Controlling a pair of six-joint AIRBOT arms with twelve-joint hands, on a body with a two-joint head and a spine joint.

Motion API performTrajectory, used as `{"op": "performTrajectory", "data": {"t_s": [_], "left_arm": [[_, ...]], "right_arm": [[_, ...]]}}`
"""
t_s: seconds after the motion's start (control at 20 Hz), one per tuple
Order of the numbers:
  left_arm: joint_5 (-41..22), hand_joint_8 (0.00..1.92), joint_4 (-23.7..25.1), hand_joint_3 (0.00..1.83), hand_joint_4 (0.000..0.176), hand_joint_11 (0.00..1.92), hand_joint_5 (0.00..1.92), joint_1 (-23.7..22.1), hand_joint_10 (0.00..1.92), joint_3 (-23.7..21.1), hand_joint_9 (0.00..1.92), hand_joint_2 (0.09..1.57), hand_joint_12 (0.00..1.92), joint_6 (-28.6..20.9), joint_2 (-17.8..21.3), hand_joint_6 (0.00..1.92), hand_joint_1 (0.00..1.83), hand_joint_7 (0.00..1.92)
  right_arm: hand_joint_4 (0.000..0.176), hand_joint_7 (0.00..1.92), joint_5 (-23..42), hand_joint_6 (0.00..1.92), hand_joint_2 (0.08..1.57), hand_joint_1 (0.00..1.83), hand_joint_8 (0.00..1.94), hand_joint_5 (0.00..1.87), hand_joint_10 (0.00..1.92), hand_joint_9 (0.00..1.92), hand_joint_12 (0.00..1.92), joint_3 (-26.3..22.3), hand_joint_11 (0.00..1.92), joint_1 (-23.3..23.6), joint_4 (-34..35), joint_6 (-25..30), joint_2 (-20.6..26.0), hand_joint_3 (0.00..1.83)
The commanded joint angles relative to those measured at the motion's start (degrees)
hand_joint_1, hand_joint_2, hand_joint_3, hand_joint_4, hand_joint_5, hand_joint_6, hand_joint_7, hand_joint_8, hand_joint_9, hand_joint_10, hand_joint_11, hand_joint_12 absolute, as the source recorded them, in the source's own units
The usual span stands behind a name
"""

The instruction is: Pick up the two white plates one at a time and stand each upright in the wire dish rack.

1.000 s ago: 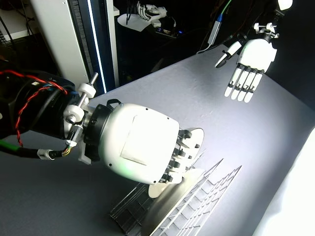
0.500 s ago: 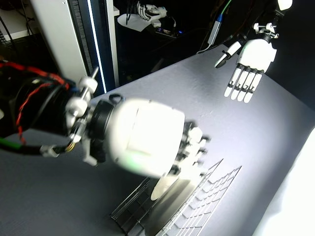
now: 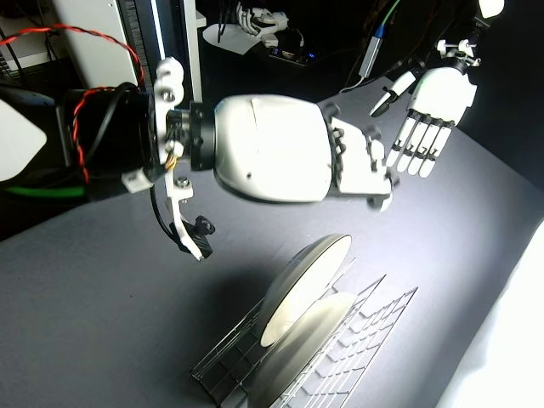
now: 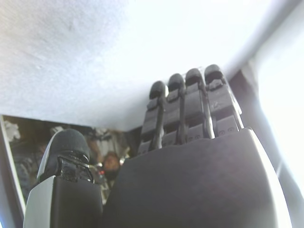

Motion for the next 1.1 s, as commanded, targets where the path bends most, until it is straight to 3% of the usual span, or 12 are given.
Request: {"op": "performTrajectory", "data": {"t_s": [0.0, 0.2, 0.3, 0.4, 0.45, 0.55, 0.65, 0.8, 0.85, 0.95, 1.0, 1.05], "left_arm": [[-3.18, 0.01, -3.87, 0.0, 0.0, 0.01, 0.13, -0.42, 0.01, -0.36, 0.05, 1.17, 0.0, -0.21, 0.82, 0.01, 0.0, 0.1], [-4.4, 0.02, -3.89, 0.0, 0.0, 0.02, 0.15, -1.52, 0.02, -1.87, 0.07, 1.17, 0.01, -0.23, 1.29, 0.02, 0.0, 0.12], [-4.37, 0.05, -3.87, 0.01, 0.0, 0.0, 0.49, -2.58, 0.07, -1.84, 0.5, 1.21, 0.96, -0.43, 1.3, 0.04, 0.0, 0.57], [-4.33, 0.08, -3.88, 0.0, 0.0, 0.28, 0.84, -3.38, 0.26, -1.93, 0.82, 1.28, 1.41, -1.25, 1.43, 0.07, 0.01, 0.94], [-4.31, 0.51, -3.87, 0.02, 0.0, 0.39, 0.94, -3.54, 1.04, -2.01, 0.73, 1.3, 1.72, -1.26, 1.56, 0.19, 0.0, 0.97], [-4.09, 1.08, -3.86, 0.01, 0.0, 0.44, 0.87, -3.87, 1.52, -2.03, 0.74, 1.34, 1.83, -1.34, 1.63, 0.97, 0.01, 0.95], [-3.83, 1.82, -2.94, 0.0, 0.0, 0.9, 1.04, -5.83, 1.89, -2.84, 1.04, 1.34, 1.92, -2.41, 1.64, 1.77, 0.22, 1.09], [-3.62, 1.92, 1.61, 0.0, 0.0, 1.65, 1.5, -9.41, 1.92, -4.73, 1.6, 1.28, 1.92, -2.39, 1.75, 1.92, 0.77, 1.57], [-3.52, 1.92, 1.6, 0.01, 0.141, 1.56, 1.43, -9.83, 1.92, -5.24, 1.58, 1.33, 1.92, -2.39, 1.9, 1.92, 0.97, 1.52], [-3.34, 1.86, 1.6, 0.02, 0.175, 1.36, 1.4, -10.18, 1.88, -6.54, 1.49, 1.36, 1.92, -2.4, 2.37, 1.92, 1.1, 1.47], [-3.29, 1.89, 1.61, 0.02, 0.176, 1.35, 1.42, -10.18, 1.9, -6.92, 1.49, 1.36, 1.92, -2.4, 2.55, 1.92, 1.09, 1.49], [-3.29, 1.92, 1.61, 0.02, 0.176, 1.42, 1.42, -10.17, 1.92, -7.19, 1.48, 1.35, 1.92, -2.39, 2.73, 1.92, 1.06, 1.48]], "right_arm": [[0.0, 0.03, 8.5, 0.0, 1.0, 0.86, 0.0, 0.02, 0.0, 0.06, 0.4, -0.05, 0.0, 0.49, 0.87, 0.21, 0.43, 0.0], [0.0, 0.06, 17.08, 0.01, 1.05, 0.56, 0.01, 0.04, 0.02, 0.08, 0.45, -0.05, 0.0, 0.47, -7.66, -0.34, 0.67, 0.01], [0.0, 0.46, 19.75, 0.03, 1.13, 0.35, 0.03, 0.38, 0.05, 0.42, 1.12, -0.06, 0.0, 0.42, -10.27, -0.52, 0.84, 0.01], [0.0, 0.96, 21.01, 0.13, 1.19, 0.31, 0.1, 0.87, 0.2, 0.86, 1.22, -0.05, 0.28, 0.13, -10.45, -0.66, 1.19, 0.0], [0.0, 1.05, 21.49, 0.64, 1.21, 0.34, 0.45, 0.9, 0.7, 0.86, 1.33, -0.05, 0.41, 0.12, -10.45, -0.66, 1.38, 0.0], [0.0, 0.93, 22.51, 1.82, 1.23, 0.46, 1.8, 0.76, 1.82, 0.83, 1.87, -0.05, 0.6, 0.08, -10.46, -0.79, 1.81, 0.01], [0.0, 1.09, 23.02, 1.92, 1.21, 0.56, 1.94, 0.94, 1.92, 1.05, 1.92, -0.05, 0.96, -0.38, -10.47, -0.93, 2.37, 0.0], [0.0, 1.39, 23.52, 1.92, 1.37, 0.39, 1.94, 1.31, 1.92, 1.47, 1.92, -0.04, 1.62, -0.92, -10.46, -1.33, 2.81, 0.01], [0.0, 1.55, 23.55, 1.92, 1.46, 0.46, 1.94, 1.46, 1.92, 1.64, 1.92, -0.04, 1.79, -0.95, -10.46, -1.44, 2.89, 0.03], [0.0, 1.7, 23.55, 1.92, 1.53, 0.71, 1.94, 1.62, 1.92, 1.79, 1.92, -0.02, 1.91, -0.96, -10.46, -1.59, 3.1, 0.01], [0.026, 1.71, 23.55, 1.92, 1.5, 0.87, 1.94, 1.64, 1.92, 1.79, 1.92, -0.01, 1.92, -0.96, -10.46, -1.63, 3.11, 0.0], [0.091, 1.72, 23.55, 1.92, 1.46, 0.94, 1.94, 1.64, 1.92, 1.79, 1.92, -0.01, 1.91, -0.94, -10.46, -1.75, 3.11, 0.0]]}}
